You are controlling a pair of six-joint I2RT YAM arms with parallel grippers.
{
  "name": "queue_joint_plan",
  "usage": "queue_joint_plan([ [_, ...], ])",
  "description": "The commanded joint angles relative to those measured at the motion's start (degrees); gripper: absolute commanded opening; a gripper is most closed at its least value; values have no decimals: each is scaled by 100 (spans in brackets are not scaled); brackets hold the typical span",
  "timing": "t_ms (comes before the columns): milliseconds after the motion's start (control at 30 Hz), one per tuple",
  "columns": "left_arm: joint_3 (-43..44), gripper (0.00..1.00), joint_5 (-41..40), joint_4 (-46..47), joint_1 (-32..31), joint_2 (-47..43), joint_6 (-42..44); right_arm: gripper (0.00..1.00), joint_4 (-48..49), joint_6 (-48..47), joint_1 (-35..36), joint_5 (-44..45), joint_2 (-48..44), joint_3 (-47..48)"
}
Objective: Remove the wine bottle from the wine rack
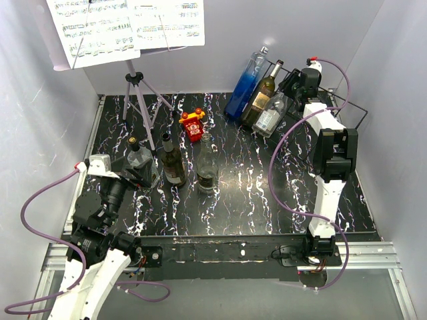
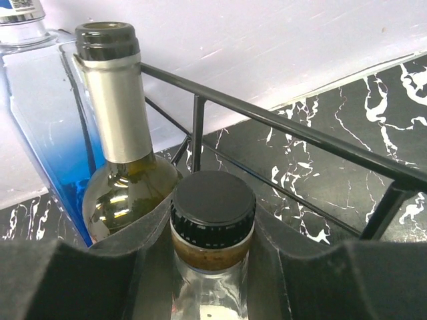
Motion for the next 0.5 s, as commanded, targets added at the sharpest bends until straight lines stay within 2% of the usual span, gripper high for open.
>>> queue_joint_plan([
  [0, 36, 98, 3, 50, -20, -19, 46, 1, 679, -262, -28, -253, -523, -164],
  [300, 28, 98, -5, 50, -20, -28, 46, 1, 776, -552, -11, -157, -1120, -295],
  [467, 28, 98, 30, 59, -20, 42, 46, 1, 1240, -894, 24, -315, -1568, -839],
])
